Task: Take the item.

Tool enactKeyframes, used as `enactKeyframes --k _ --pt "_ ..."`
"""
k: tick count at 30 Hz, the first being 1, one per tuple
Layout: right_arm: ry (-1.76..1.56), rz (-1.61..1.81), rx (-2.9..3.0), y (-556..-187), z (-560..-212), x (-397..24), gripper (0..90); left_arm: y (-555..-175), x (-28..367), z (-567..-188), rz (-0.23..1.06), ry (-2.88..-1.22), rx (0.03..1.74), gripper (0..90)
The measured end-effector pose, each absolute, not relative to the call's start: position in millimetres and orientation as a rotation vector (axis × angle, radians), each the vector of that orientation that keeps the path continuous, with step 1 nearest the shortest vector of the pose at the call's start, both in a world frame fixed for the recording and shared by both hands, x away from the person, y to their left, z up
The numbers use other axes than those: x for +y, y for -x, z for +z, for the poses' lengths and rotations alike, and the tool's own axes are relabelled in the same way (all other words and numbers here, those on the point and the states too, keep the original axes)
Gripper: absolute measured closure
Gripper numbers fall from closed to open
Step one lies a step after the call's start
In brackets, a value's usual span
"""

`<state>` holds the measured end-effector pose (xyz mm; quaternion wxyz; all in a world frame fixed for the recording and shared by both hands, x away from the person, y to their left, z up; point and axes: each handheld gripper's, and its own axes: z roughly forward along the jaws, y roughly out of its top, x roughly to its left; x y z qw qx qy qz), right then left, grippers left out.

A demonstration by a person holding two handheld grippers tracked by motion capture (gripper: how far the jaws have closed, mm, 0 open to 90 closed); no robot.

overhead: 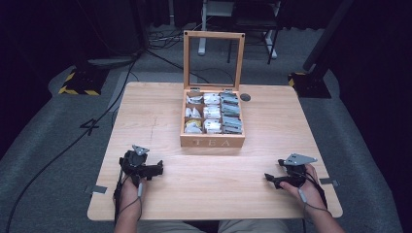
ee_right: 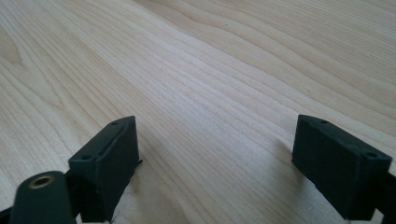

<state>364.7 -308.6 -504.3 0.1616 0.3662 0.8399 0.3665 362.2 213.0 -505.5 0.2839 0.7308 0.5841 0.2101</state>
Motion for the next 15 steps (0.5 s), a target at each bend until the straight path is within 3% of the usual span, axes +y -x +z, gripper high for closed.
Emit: enactKeyframes --k 15 --pt "-1.042 1.043 2.396 -364.4 -504.2 -308.4 15.6 -362.9 213.0 -505.4 0.559 -1.957 1.562 0.0"
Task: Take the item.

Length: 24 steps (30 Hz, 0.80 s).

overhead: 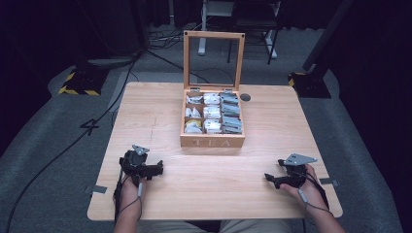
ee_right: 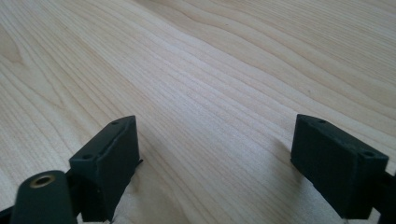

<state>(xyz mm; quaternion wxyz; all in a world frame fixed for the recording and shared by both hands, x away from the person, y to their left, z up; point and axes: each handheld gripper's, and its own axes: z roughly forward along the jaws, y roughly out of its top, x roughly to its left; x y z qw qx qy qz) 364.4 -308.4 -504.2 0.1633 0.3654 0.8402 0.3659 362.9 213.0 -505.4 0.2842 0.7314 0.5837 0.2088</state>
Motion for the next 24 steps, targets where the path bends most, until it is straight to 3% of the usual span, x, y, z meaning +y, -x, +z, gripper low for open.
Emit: enactKeyframes --k 5,6,8,24 --pt "-1.026 1.062 2.402 -363 -504 -309 21.1 -363 213 -505 0.559 -1.957 1.561 0.0" --pt "-1.025 1.064 2.392 -362 -503 -309 30.8 -363 213 -505 0.559 -1.956 1.561 0.0" --pt "-1.035 1.048 2.399 -361 -500 -309 37.4 -363 213 -505 0.559 -1.956 1.561 0.0" --pt "-1.037 1.308 2.314 -370 -443 -292 45.1 -363 213 -505 0.559 -1.956 1.561 0.0"
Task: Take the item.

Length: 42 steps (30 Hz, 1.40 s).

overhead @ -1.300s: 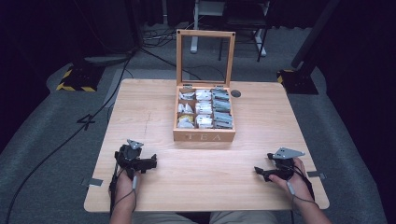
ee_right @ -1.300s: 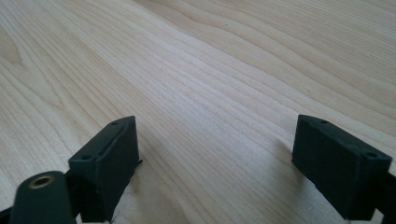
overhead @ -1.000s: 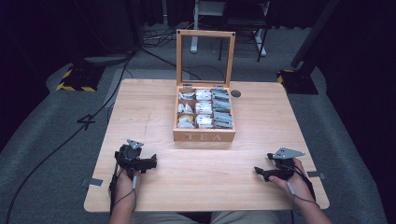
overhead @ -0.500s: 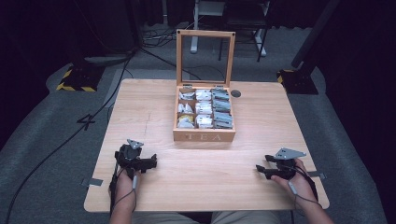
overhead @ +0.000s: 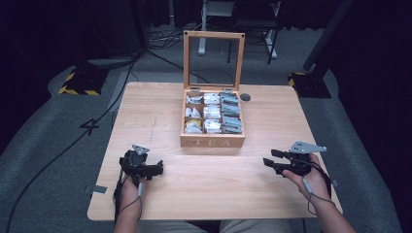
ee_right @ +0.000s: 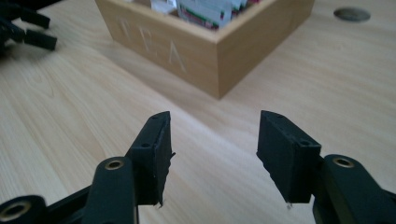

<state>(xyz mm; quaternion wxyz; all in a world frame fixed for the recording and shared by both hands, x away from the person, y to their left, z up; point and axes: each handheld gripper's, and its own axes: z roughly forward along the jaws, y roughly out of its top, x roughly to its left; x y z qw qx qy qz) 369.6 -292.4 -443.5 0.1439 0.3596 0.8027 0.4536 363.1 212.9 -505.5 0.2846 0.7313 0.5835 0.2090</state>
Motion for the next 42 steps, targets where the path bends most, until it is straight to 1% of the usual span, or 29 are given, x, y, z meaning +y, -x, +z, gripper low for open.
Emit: enactKeyframes --k 8,12,22,32,42 --pt "-0.997 1.367 2.280 -384 -420 -281 44.9 -363 213 -505 0.559 -1.956 1.561 0.0" --pt "-0.998 1.410 2.263 -392 -408 -273 47.3 -363 213 -505 0.559 -1.956 1.561 0.0" --pt "-0.973 1.340 2.292 -418 -393 -257 46.7 -364 213 -505 0.562 -1.959 1.559 0.0" --pt "-0.951 1.299 2.332 -439 -389 -241 48.1 -364 213 -505 0.564 -1.958 1.559 0.0" --pt "-0.938 1.304 2.361 -460 -384 -221 47.3 -364 213 -505 0.564 -1.959 1.558 0.0"
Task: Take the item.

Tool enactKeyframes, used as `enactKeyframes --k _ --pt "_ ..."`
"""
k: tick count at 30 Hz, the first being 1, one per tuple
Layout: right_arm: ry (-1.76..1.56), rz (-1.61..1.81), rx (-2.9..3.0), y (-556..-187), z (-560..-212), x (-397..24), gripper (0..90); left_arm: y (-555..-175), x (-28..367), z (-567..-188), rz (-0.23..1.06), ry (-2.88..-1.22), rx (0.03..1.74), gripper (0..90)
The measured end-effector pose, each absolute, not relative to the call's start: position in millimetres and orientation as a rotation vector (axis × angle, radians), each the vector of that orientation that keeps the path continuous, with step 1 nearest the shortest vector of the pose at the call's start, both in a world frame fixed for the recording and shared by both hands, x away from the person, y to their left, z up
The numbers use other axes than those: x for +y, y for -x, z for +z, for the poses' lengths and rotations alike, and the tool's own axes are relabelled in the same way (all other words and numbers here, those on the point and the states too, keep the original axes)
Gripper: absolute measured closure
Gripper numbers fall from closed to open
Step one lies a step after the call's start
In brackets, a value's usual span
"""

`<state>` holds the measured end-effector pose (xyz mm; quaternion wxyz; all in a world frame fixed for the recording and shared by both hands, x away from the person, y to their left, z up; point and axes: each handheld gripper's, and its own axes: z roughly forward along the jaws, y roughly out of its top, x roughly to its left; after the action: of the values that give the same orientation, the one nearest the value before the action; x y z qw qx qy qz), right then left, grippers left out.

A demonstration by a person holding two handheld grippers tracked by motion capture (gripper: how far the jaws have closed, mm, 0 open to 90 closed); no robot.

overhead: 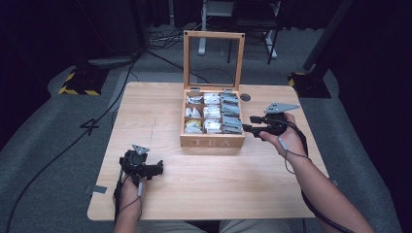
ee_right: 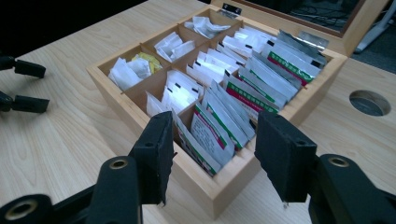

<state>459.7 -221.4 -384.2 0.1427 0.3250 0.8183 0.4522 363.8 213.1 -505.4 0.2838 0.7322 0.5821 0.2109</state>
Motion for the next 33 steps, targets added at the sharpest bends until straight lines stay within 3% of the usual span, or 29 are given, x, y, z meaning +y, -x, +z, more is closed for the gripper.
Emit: enactKeyframes --k 16,22,33 --pt "-0.911 1.376 2.422 -482 -384 -188 46.9 -364 216 -505 0.604 -1.882 1.677 0.0" --pt "-0.930 1.344 2.461 -494 -388 -172 55.4 -364 216 -505 0.603 -1.882 1.676 0.0" --pt "-0.936 1.300 2.539 -502 -403 -149 58.0 -365 216 -505 0.596 -1.889 1.665 0.0"
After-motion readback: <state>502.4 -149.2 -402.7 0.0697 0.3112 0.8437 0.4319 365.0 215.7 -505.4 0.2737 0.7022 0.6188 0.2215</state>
